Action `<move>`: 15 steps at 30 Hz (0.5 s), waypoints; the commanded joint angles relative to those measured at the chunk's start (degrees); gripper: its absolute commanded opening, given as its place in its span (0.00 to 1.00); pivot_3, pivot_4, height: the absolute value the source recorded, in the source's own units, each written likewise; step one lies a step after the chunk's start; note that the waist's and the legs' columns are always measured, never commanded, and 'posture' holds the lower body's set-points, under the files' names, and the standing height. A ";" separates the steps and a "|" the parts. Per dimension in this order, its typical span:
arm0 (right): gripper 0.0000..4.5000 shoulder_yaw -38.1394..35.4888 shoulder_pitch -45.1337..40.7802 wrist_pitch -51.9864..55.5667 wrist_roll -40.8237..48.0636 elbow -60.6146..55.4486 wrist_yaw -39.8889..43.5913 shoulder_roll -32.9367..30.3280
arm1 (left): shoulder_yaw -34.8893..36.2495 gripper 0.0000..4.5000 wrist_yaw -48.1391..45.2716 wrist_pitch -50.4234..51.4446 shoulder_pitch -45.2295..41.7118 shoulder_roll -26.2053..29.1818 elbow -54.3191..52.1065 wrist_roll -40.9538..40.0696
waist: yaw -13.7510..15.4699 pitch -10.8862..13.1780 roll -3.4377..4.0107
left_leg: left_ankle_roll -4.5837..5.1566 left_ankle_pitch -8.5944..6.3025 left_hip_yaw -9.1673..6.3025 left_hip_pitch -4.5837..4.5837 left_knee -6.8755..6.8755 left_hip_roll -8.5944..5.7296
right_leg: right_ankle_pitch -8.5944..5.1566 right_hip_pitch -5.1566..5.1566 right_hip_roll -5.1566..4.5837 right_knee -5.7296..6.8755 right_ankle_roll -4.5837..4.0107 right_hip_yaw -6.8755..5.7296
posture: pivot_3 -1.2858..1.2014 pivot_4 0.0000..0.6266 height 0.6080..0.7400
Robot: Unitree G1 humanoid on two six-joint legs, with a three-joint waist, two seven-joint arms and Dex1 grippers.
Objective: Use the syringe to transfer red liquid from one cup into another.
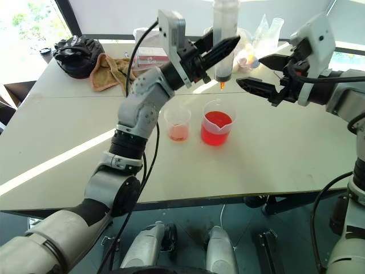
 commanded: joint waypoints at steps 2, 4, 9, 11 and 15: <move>0.93 -6.55 -3.57 4.15 4.26 -0.50 -3.99 -0.65 | -2.43 0.31 -0.01 -7.66 1.56 -1.13 3.25 3.50 | 0.03 0.00 0.01 | 0.09 -0.06 -0.01 -0.03 0.08 -0.01 | -0.01 0.02 -0.04 -0.05 -0.03 0.00 | 0.52 0.24 1.00; 0.93 -7.79 -5.32 5.89 5.77 0.13 -6.50 0.35 | -2.42 0.31 0.64 -9.37 2.24 -1.52 5.54 4.18 | -0.05 -0.01 0.01 | 0.15 -0.11 0.00 -0.05 0.11 -0.04 | -0.01 0.04 -0.12 -0.09 -0.04 0.01 | 0.52 0.24 1.00; 0.93 -8.85 -8.04 8.79 9.35 -0.78 -11.92 4.20 | -3.62 0.31 0.93 -14.07 4.83 -3.41 9.04 6.51 | 0.00 -0.01 0.02 | 0.17 -0.14 0.00 -0.04 0.13 -0.03 | -0.01 0.04 -0.17 -0.11 -0.03 0.02 | 0.52 0.24 1.00; 0.93 -8.62 -8.58 9.70 9.34 -0.69 -14.78 5.60 | -3.94 0.31 1.04 -14.89 5.60 -3.83 10.16 7.11 | 0.04 -0.01 0.02 | 0.18 -0.14 0.00 -0.07 0.14 -0.05 | -0.01 0.04 -0.19 -0.11 -0.03 0.01 | 0.52 0.24 1.00; 0.93 -8.22 -8.62 10.19 9.29 -1.73 -20.12 9.61 | -4.88 0.31 1.22 -15.47 7.62 -4.22 10.80 8.17 | -0.11 -0.02 0.03 | 0.16 -0.22 0.01 -0.06 0.14 -0.08 | -0.01 0.05 -0.22 -0.13 -0.03 0.02 | 0.52 0.24 1.00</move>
